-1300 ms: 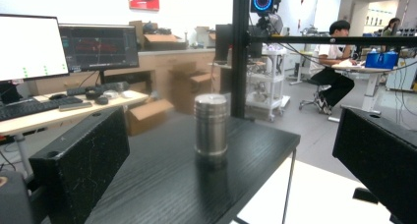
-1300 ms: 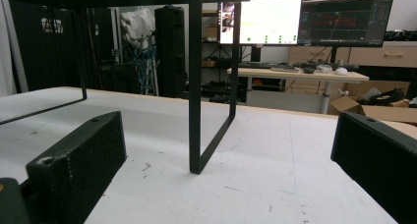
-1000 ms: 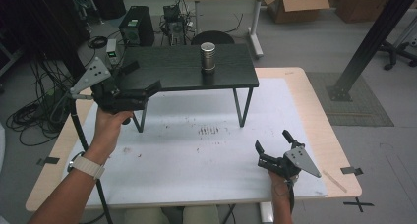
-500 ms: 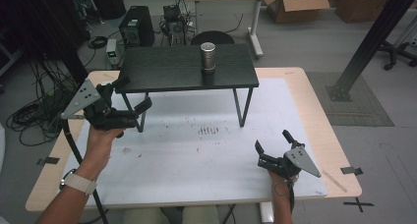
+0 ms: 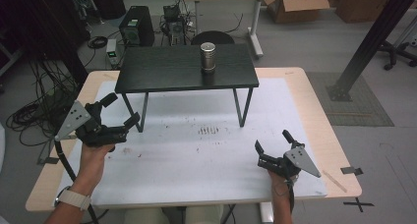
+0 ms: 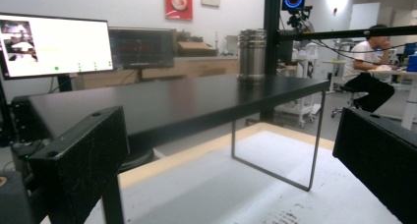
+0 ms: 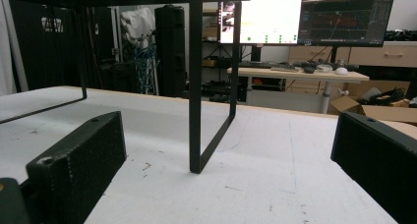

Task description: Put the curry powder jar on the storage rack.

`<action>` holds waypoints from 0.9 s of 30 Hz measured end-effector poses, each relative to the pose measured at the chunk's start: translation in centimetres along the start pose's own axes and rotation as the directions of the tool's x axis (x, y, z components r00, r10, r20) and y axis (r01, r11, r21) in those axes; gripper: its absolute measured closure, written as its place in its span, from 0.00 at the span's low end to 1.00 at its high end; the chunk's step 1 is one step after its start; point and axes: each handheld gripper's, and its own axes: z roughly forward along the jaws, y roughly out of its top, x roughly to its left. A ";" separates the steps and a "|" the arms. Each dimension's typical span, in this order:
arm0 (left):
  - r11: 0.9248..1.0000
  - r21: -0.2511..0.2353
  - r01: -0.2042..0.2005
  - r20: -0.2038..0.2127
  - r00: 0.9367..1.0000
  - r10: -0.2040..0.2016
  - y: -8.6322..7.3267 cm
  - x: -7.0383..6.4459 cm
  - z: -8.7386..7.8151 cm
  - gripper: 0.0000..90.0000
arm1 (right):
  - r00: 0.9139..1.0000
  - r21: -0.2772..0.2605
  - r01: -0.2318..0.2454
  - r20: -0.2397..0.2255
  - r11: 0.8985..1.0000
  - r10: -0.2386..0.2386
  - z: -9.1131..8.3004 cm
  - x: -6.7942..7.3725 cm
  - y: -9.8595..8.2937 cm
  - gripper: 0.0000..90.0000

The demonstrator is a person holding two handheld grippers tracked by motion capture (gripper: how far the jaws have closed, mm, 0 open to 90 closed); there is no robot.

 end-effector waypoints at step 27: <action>1.000 0.006 -0.005 -0.139 0.990 0.006 -7.1 1.9 -3.3 0.01 | 1.000 -0.002 0.003 0.001 1.000 -0.003 0.0 0.0 0.0 0.00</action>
